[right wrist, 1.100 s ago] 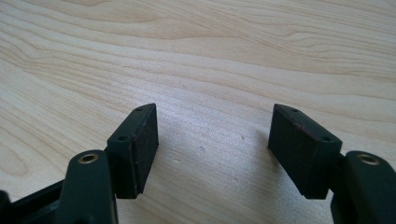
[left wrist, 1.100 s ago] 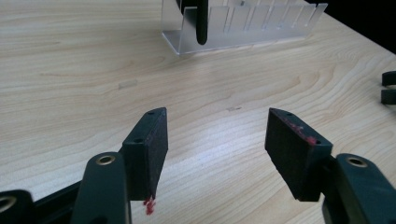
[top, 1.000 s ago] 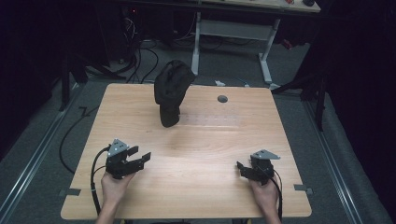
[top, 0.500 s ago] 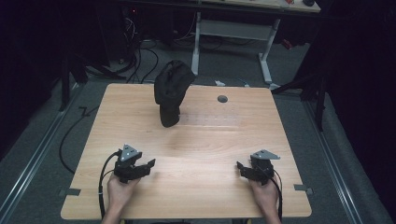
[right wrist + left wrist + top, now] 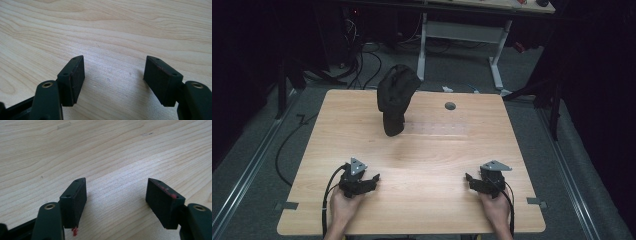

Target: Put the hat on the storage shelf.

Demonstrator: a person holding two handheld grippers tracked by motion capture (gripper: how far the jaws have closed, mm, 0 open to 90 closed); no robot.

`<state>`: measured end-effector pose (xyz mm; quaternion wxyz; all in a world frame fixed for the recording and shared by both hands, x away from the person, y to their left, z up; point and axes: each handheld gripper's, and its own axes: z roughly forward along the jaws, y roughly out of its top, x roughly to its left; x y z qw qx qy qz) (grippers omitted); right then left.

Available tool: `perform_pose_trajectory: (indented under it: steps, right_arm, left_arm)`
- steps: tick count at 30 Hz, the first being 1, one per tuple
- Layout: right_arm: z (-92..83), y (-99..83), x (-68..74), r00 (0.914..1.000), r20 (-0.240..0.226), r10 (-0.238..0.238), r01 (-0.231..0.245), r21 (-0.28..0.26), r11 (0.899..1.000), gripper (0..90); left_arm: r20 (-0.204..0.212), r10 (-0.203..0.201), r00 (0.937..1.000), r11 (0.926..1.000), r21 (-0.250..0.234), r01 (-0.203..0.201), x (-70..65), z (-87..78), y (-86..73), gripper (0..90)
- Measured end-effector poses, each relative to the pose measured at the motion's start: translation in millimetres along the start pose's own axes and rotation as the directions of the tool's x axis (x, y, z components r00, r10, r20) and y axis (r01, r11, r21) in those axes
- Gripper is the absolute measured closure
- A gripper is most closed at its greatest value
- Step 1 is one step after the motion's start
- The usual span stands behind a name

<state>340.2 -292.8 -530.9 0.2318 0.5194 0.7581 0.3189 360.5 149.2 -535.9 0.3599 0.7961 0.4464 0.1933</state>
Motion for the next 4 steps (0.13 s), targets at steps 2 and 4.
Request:
perform_pose_trajectory:
  steps: [2,4]
  right_arm:
    - [0.0,0.0,0.0,1.0,0.0,0.0,0.0,0.0,1.0,33.3]
    - [0.0,0.0,0.0,1.0,0.0,0.0,0.0,0.0,1.0,33.3]
  left_arm:
    - [0.001,0.001,1.0,1.0,0.002,-0.001,0.0,0.1,0.0,32.3]
    - [0.0,0.001,1.0,1.0,0.002,-0.001,-0.2,0.1,-0.1,31.2]
